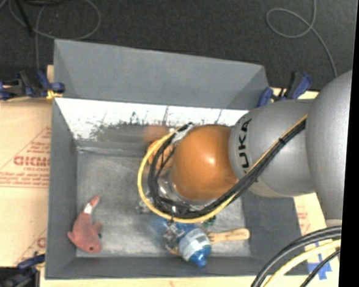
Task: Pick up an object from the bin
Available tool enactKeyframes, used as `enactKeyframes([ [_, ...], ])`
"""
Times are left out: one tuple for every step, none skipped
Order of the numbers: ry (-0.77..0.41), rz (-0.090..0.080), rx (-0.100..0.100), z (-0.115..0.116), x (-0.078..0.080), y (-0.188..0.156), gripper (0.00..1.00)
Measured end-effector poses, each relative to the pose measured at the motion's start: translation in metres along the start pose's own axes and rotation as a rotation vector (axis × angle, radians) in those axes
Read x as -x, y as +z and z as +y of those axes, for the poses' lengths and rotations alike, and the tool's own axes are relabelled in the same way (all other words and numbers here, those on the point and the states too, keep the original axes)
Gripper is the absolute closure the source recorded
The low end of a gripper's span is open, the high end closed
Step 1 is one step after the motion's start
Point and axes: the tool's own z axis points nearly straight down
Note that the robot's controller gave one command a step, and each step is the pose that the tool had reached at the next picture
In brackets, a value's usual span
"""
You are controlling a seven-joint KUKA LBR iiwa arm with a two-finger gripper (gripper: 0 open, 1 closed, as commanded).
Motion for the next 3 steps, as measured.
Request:
enactKeyframes([
  [-0.027, 0.001, 0.003, -0.045, -0.019, -0.002, 0.0],
  [0.111, 0.0, 0.001, -0.093, -0.033, -0.024, 0.0],
  [0.006, 0.019, 0.01, -0.119, -0.05, 0.013, 1.0],
])
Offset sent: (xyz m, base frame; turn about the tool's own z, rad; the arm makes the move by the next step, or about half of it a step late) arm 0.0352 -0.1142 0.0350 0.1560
